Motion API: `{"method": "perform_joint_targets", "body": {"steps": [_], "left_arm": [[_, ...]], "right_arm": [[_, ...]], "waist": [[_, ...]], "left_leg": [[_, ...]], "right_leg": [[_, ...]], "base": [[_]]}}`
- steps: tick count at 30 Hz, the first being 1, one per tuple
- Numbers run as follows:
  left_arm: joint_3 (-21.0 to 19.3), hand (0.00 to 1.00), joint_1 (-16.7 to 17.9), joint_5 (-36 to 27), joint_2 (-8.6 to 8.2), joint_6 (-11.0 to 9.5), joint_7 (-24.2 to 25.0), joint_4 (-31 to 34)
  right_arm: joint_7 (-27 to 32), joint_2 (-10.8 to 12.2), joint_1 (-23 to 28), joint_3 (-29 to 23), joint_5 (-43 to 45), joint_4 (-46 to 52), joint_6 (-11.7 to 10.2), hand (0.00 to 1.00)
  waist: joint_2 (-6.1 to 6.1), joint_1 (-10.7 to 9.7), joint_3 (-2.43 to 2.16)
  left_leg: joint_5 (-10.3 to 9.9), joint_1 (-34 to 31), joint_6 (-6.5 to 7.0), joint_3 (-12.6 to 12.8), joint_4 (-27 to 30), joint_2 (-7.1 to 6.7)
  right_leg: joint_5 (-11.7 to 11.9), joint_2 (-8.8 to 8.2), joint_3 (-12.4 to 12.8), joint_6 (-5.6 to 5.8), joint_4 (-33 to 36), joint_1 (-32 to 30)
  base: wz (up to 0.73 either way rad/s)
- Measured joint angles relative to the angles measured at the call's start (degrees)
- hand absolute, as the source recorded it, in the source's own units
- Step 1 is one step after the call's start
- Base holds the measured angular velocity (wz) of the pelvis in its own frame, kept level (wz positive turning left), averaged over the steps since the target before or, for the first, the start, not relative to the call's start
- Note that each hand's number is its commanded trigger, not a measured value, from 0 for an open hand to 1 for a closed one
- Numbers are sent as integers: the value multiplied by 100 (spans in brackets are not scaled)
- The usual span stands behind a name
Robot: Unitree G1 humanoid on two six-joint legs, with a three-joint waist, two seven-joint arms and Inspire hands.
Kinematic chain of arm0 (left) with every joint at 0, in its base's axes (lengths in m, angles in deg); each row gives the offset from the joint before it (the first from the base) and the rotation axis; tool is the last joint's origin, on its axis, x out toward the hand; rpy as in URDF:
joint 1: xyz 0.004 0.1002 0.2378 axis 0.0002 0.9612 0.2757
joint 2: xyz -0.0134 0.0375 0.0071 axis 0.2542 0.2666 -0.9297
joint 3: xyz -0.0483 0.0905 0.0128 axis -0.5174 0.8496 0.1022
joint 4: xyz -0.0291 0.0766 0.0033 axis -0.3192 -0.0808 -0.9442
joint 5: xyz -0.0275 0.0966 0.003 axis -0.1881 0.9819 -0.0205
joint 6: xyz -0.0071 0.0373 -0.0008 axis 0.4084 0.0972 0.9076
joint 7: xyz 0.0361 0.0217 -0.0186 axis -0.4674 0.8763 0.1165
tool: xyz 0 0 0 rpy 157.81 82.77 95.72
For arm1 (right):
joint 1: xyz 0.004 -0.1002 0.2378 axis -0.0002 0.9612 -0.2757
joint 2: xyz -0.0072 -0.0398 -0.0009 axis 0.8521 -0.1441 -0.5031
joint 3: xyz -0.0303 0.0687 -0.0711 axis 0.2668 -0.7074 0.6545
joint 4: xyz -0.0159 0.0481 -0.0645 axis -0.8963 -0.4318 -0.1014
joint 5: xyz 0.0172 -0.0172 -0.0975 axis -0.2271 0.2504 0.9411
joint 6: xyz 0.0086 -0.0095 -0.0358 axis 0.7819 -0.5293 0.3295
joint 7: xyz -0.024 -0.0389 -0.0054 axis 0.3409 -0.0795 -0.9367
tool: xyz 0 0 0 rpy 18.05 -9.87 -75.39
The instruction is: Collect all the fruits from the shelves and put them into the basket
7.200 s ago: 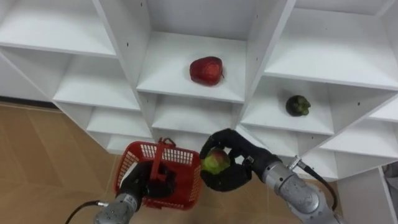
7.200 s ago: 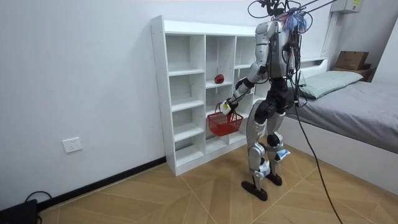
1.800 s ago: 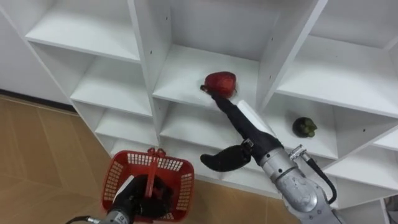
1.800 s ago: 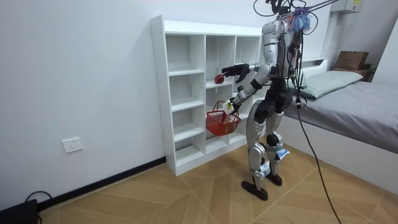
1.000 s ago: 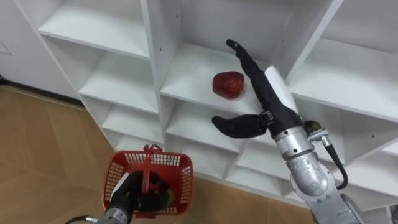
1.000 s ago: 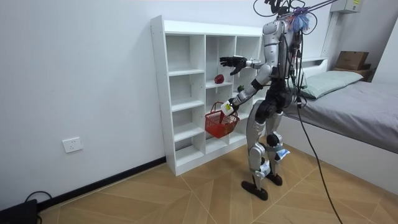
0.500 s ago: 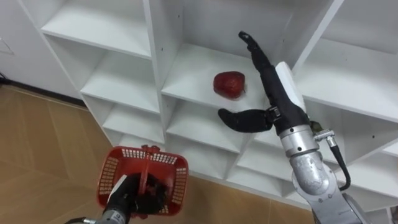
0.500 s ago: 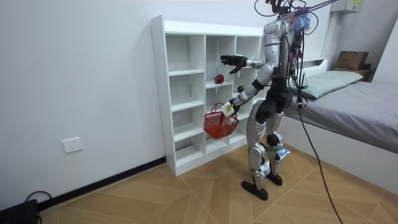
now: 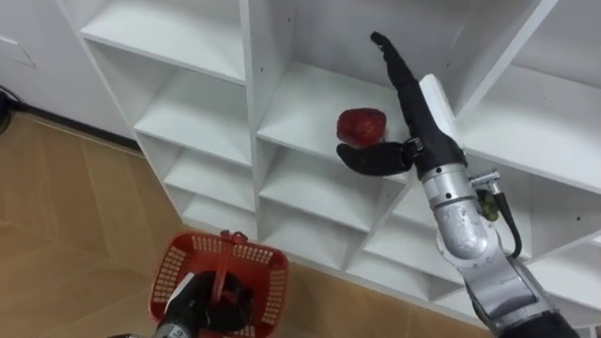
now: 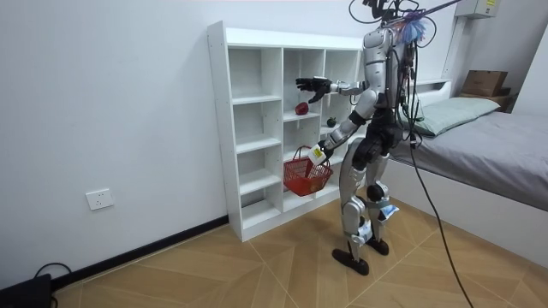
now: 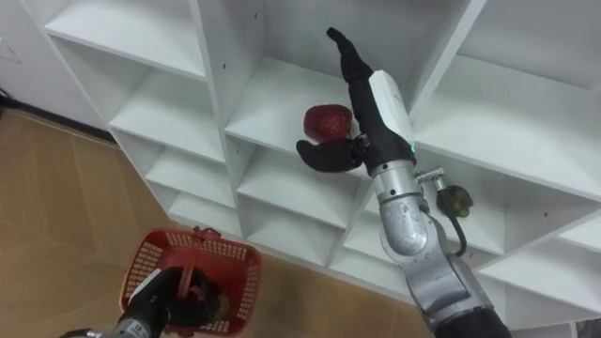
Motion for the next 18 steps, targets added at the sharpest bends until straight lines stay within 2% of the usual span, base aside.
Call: {"method": "perform_joint_targets", "body": {"steps": [7, 10, 18], "left_arm": [[-2, 100, -39, -2, -1, 12, 53, -149], [-1, 100, -42, 4, -33, 12, 56, -148], [-3, 100, -60, 5, -43, 34, 87, -159]], "right_arm": [[82, 1, -52, -2, -1, -353, -5, 0], [126, 18, -230, -3, -9, -665, -15, 0], [165, 32, -434, -5, -227, -1188, -16, 0]], "waist": [[11, 133, 10], [30, 141, 23], [30, 264, 23]], "left_leg": [[0, -30, 1, -16, 22, 5], [7, -59, 9, -32, 16, -2], [14, -109, 15, -61, 46, -10]], "right_leg": [[0, -1, -22, 0, 19, -8], [0, -2, -86, 0, 27, -25], [-2, 1, -153, 4, 18, -47]], "base": [[1], [5], [3]]}}
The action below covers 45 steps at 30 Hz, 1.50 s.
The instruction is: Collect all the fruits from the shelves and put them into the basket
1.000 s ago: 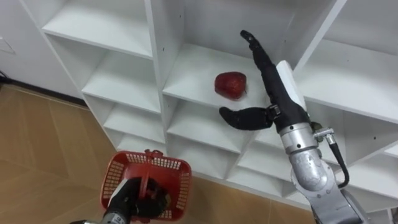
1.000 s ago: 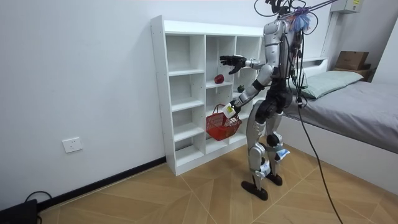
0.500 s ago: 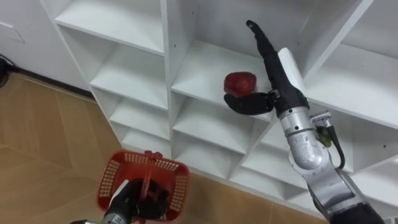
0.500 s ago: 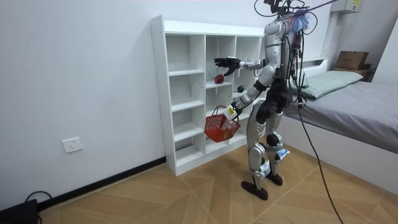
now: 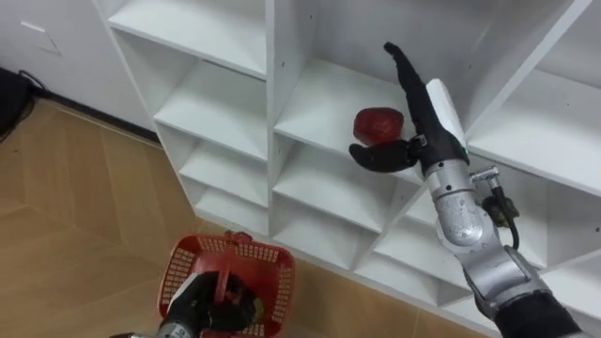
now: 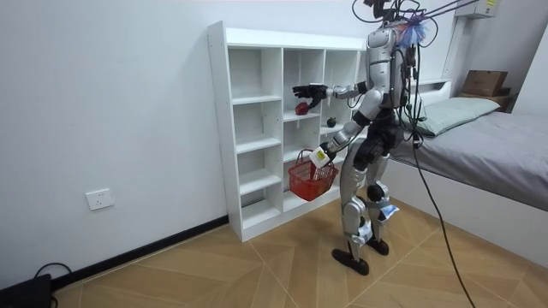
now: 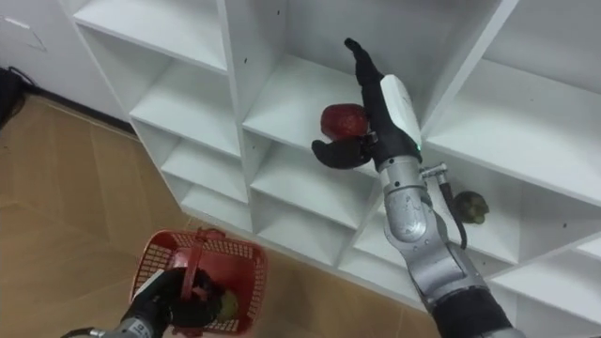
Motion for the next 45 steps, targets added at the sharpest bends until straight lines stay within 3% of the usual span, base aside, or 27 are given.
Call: {"method": "perform_joint_targets", "body": {"steps": [9, 17, 34, 45], "left_arm": [[9, 100, 15, 0, 5, 85, 27, -155], [-5, 100, -50, -8, 1, 86, 25, -161], [-6, 100, -47, 1, 0, 93, 26, -106], [-2, 100, -70, 52, 23, 93, 27, -56]], "right_arm": [[28, 7, -165, -1, -17, -443, -1, 0], [153, 7, -257, -173, 24, -635, -88, 0], [310, 0, -398, -464, -79, -811, -105, 0], [322, -25, -878, -468, -236, -1543, -104, 0]], "waist": [[2, 33, 1], [32, 1, 2], [53, 1, -6], [11, -90, -16]], "left_leg": [[0, -28, 0, -40, -4, -9], [14, -217, 2, -149, 57, -29], [97, -297, 97, -126, 69, -140], [157, -296, 146, -147, 58, -204]], "right_leg": [[0, 1, -16, 1, -33, 12], [0, -13, -177, 2, -46, -62], [-55, -210, -153, 92, 251, -268], [-57, -235, -135, 138, 253, -247]], "base": [[3], [11], [1], [3]]}}
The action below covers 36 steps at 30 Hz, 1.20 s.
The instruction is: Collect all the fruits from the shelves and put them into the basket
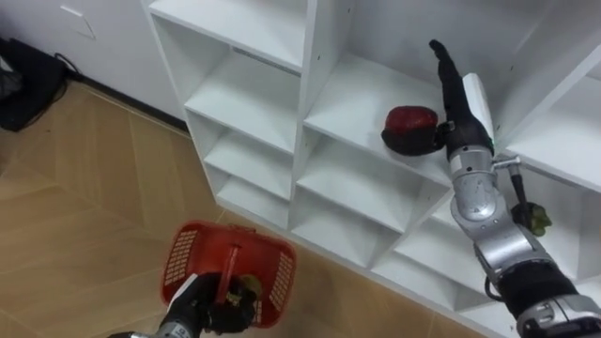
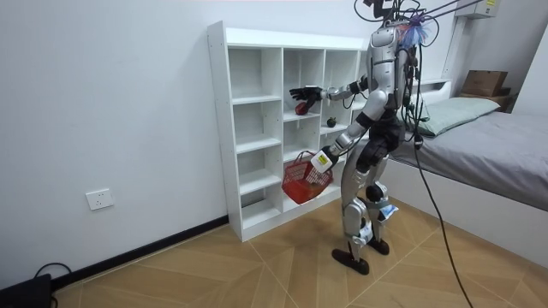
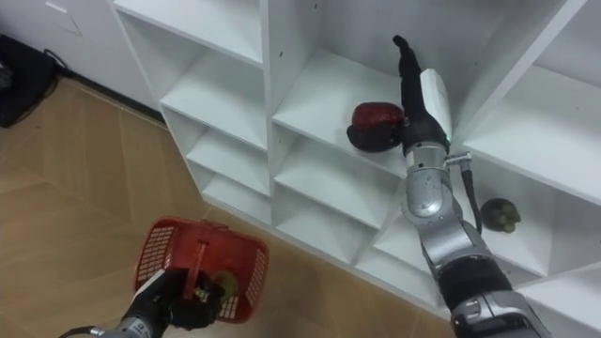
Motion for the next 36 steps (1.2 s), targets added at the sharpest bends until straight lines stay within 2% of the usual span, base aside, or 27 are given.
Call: {"method": "perform_joint_targets", "body": {"steps": [10, 22, 36], "left_arm": [[-2, 100, 1, 0, 1, 0, 0, -15], [-4, 100, -13, -2, 23, 13, 12, -110], [-12, 100, -20, 6, 26, 14, 12, -105]], "right_arm": [[-79, -1, -16, 1, -26, -110, -8, 0], [-760, -2, -146, 4, -387, -582, 5, 0], [-1243, -35, -196, 2, -413, -793, -6, 0]], "waist": [[1, -9, 0], [-39, -16, 20], [-59, -33, 14]], "left_leg": [[0, 1, 0, -3, -8, 3], [1, 0, 1, -3, -4, 4], [1, -1, 1, -2, 18, 8]], "right_leg": [[1, 6, 5, 2, -8, 11], [1, 6, 12, 2, -4, 16], [2, 10, 1, 2, -16, 40]], "base": [[0], [0], [0]]}}
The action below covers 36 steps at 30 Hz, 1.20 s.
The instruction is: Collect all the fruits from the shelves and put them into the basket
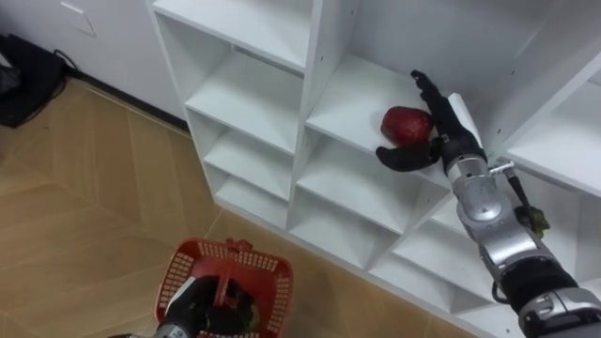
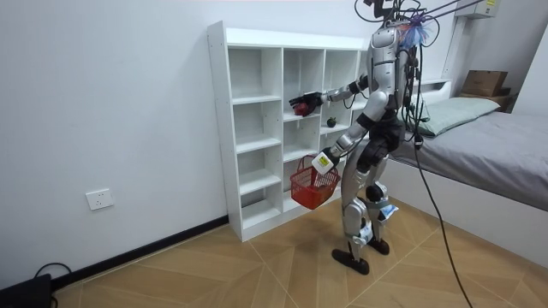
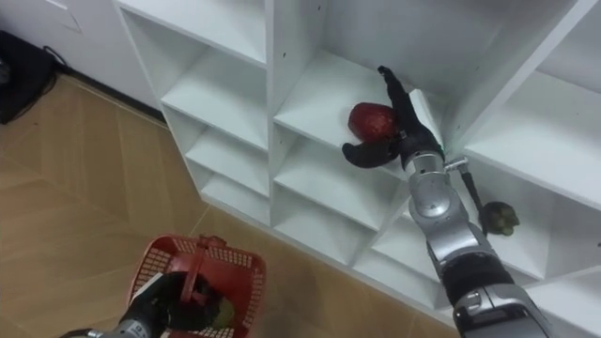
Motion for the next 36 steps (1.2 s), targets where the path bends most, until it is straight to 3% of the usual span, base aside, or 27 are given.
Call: {"method": "perform_joint_targets", "body": {"steps": [16, 17, 18, 19, 20, 36], "left_arm": [[-1, 100, -65, -1, 0, -1, 0, 1], [-1, 100, -65, -1, 0, -1, 0, 1], [-1, 100, -65, -1, 0, -1, 0, 1], [-1, 100, -65, -1, 0, -1, 0, 0], [-1, 100, -65, -1, 0, -1, 0, 0], [4, 100, -67, -2, 1, -1, 1, 0]], "right_arm": [[-72, -2, 0, 0, 0, -35, 3, 1], [-72, -2, 0, 0, 0, -36, 3, 49], [-72, -2, 0, 0, 0, -37, 4, 68], [-72, -2, 0, 0, 0, -37, 4, 94], [-72, -2, 0, 0, 0, -37, 5, 100], [-1, -2, -220, -158, -16, -236, 1, 100]], "waist": [[-6, 2, -1], [-6, 2, -1], [-6, 2, -1], [-6, 2, -1], [-6, 2, -1], [-5, 27, 0]], "left_leg": [[0, 1, 0, 2, 5, 0], [0, 2, 0, 2, 5, 0], [0, 2, 0, 2, 4, 1], [0, 2, 0, 2, 4, 1], [0, 2, 0, 2, 4, 1], [0, -1, 0, 12, -34, 0]], "right_leg": [[1, 0, 0, 1, 0, 4], [1, 0, 0, 1, 0, 4], [1, 0, 0, 1, 0, 4], [1, 0, 0, 1, 0, 4], [1, 0, 0, 1, 0, 4], [1, -5, 1, 2, 0, -28]], "base": [[0], [0], [0], [0], [0], [0]]}}
